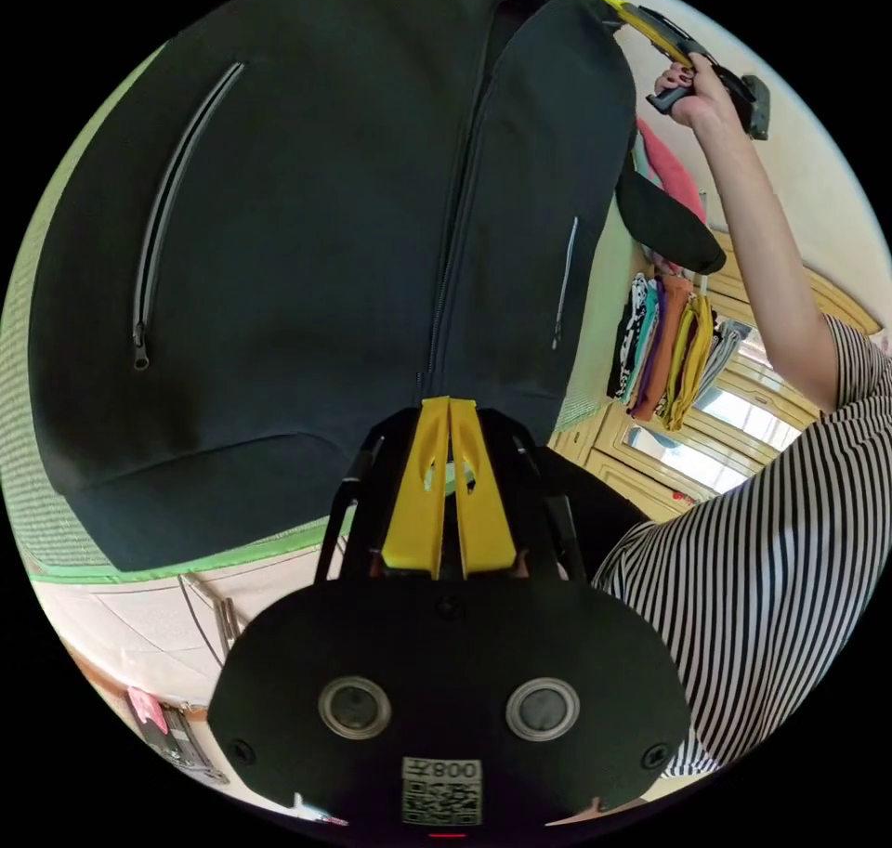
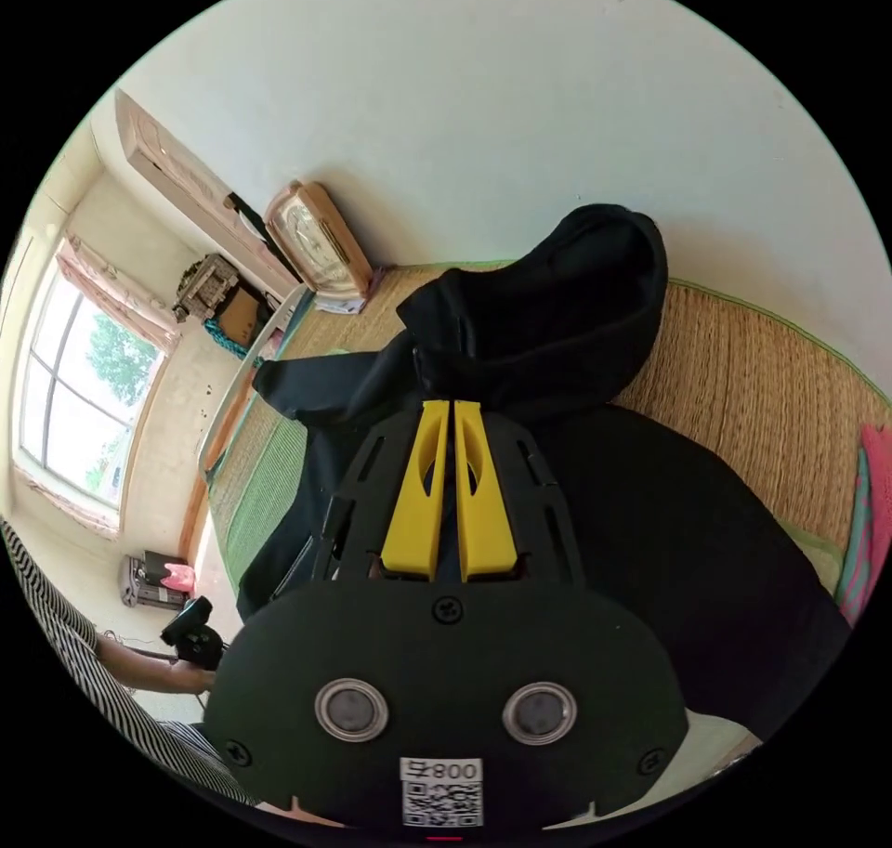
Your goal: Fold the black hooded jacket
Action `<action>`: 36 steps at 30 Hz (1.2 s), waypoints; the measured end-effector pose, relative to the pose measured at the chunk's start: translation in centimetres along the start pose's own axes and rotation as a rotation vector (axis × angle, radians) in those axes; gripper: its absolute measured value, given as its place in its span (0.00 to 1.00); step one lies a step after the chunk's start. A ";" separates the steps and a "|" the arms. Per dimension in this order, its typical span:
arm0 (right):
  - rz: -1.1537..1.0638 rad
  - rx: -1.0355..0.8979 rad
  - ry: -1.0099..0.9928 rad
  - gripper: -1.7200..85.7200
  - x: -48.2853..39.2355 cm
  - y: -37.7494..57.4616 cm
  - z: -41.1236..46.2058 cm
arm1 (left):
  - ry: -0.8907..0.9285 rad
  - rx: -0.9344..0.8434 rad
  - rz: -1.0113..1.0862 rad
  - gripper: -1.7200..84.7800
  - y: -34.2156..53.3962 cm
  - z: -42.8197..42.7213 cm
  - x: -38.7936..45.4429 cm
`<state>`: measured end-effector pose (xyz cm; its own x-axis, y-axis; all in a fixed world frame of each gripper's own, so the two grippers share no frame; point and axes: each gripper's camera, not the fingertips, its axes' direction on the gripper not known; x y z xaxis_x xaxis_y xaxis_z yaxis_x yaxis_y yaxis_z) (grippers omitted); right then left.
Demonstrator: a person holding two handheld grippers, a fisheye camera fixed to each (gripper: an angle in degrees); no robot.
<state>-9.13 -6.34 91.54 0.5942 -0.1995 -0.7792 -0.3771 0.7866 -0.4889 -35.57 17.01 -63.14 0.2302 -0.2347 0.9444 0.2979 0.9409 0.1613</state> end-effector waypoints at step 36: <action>0.058 -0.030 -0.088 0.03 6.4 -3.0 3.6 | -0.214 0.153 0.132 0.07 0.5 -4.5 8.1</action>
<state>-1.58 -7.88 89.43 0.6304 -0.1005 -0.7697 -0.4332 0.7773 -0.4562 -29.35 14.49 -56.68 0.0525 -0.0665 0.9964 0.1310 0.9896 0.0591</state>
